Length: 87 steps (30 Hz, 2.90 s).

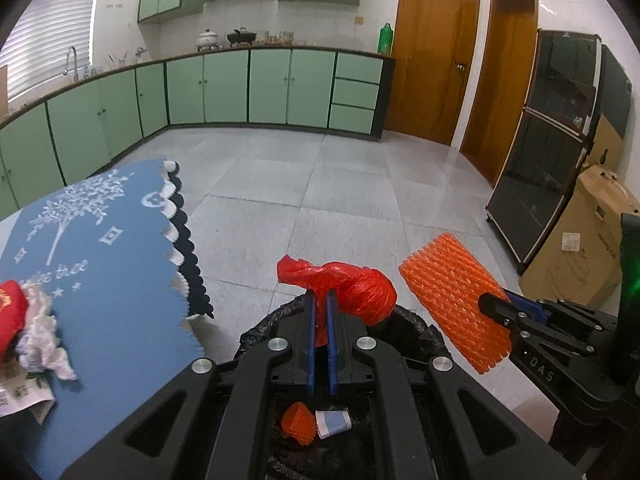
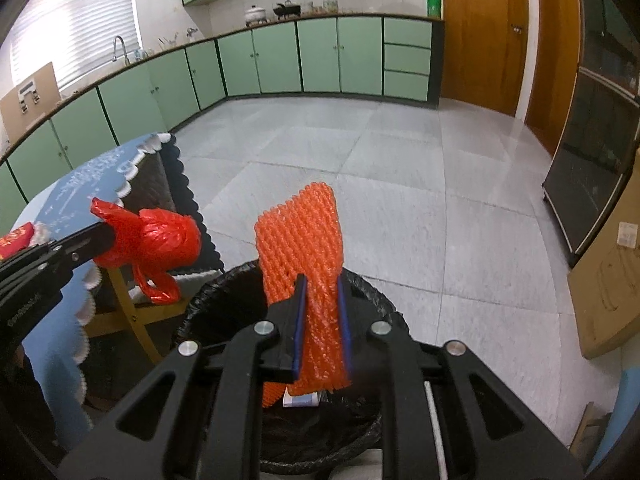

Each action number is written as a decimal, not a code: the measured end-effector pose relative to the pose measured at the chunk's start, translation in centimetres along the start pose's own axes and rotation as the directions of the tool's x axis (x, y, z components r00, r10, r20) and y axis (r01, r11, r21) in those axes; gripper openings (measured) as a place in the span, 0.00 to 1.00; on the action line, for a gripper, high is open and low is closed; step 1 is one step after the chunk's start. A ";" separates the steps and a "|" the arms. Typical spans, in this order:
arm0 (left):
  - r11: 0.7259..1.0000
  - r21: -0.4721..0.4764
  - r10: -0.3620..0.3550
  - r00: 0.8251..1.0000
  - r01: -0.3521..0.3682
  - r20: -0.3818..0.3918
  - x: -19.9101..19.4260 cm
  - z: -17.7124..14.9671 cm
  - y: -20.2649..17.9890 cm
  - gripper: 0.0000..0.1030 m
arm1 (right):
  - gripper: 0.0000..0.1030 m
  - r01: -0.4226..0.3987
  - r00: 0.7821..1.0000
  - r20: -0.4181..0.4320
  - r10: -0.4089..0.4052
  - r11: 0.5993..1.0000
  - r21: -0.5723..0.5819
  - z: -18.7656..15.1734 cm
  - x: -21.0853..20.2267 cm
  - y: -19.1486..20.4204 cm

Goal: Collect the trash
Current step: 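Carry the sleeve and red bag over the bin and release both, then grasp the blue plastic bag with the left tool while the right returns to the table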

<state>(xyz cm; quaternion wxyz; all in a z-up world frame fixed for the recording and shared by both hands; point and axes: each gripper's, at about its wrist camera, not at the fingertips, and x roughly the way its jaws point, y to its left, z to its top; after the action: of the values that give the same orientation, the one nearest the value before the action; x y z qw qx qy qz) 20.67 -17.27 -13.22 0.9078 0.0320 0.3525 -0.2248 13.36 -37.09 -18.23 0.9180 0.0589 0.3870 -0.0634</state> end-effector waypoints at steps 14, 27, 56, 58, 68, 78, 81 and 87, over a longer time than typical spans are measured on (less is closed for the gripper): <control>0.999 -0.042 0.011 1.000 -0.011 -0.004 -1.1 0.4 1.3 0.47 | 0.87 0.045 0.999 0.017 -0.046 0.998 0.040 -0.1 -0.7 -1.1; 0.978 -0.122 0.181 0.981 -0.171 0.075 -10.9 -0.4 7.3 0.70 | 0.92 -0.062 0.989 0.136 0.060 0.998 0.007 1.5 -7.7 4.7; 0.833 -0.292 0.505 0.861 -0.470 0.054 -22.1 -8.9 20.3 0.75 | 0.92 -0.257 0.931 0.200 0.304 0.939 -0.228 -0.6 -10.8 22.6; 0.824 -0.302 0.514 0.857 -0.479 0.042 -22.0 -9.3 21.0 0.75 | 0.92 -0.259 0.931 0.196 0.308 0.935 -0.243 -0.9 -10.6 23.4; 0.801 -0.329 0.522 0.852 -0.500 -0.024 -20.3 -11.2 23.2 0.78 | 0.92 -0.263 0.937 0.159 0.310 0.929 -0.262 -1.9 -9.3 24.7; 0.808 -0.338 0.498 0.866 -0.482 -0.044 -18.9 -11.8 23.7 0.72 | 0.92 -0.269 0.941 0.125 0.316 0.918 -0.292 -2.4 -8.6 25.6; 0.816 -0.339 0.487 0.873 -0.469 -0.035 -19.1 -11.9 23.6 0.52 | 0.92 -0.273 0.939 0.124 0.320 0.915 -0.296 -2.5 -8.7 25.6; 0.811 -0.358 0.491 0.871 -0.463 -0.016 -20.2 -11.9 23.5 0.20 | 0.92 -0.281 0.934 0.129 0.333 0.909 -0.309 -2.3 -9.0 26.0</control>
<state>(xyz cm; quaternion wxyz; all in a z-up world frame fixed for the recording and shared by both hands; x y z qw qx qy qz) 10.18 14.24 -11.28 0.9388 -0.0516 0.3320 0.0756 9.68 -10.45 -11.83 0.9462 -0.0198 0.2941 0.1337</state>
